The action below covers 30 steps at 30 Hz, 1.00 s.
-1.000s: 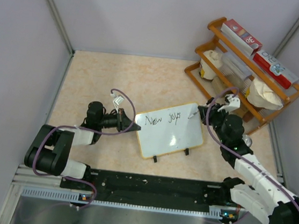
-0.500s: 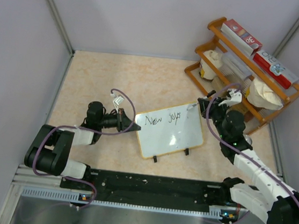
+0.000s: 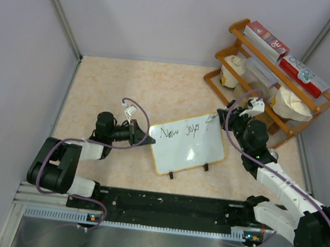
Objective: Write a sentence on the whiteboard
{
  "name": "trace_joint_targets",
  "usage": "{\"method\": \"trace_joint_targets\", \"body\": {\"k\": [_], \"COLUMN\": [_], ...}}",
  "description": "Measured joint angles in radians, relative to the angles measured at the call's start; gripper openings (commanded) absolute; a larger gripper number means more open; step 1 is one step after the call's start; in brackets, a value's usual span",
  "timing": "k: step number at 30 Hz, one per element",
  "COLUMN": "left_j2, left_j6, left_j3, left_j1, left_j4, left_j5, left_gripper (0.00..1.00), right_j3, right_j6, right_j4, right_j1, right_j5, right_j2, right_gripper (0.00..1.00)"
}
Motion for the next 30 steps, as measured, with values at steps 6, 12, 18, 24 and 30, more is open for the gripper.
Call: {"method": "trace_joint_targets", "body": {"k": [6, 12, 18, 24, 30], "left_j2": [0.000, 0.002, 0.002, 0.002, 0.002], "left_j6": [0.000, 0.000, 0.000, 0.000, 0.000], "left_j3": [0.000, 0.000, 0.000, 0.000, 0.000], "left_j1": [0.000, 0.000, 0.000, 0.000, 0.000], "left_j4": [0.000, 0.001, 0.003, 0.003, 0.004], "left_j5": [0.000, 0.000, 0.000, 0.001, 0.001], "left_gripper": [0.00, 0.00, 0.00, 0.00, 0.00], "right_j3": [-0.020, -0.047, -0.054, -0.050, -0.010], "right_j6": [0.000, 0.001, 0.004, 0.015, 0.015], "right_j4": [-0.006, -0.008, -0.015, -0.029, -0.023], "right_j1": [0.000, 0.000, 0.000, 0.000, 0.000], "right_j5": [-0.001, -0.008, -0.013, -0.018, -0.015], "right_j2": [-0.019, -0.040, -0.053, -0.096, -0.091], "right_gripper": [0.00, 0.00, 0.00, 0.00, 0.00]}}
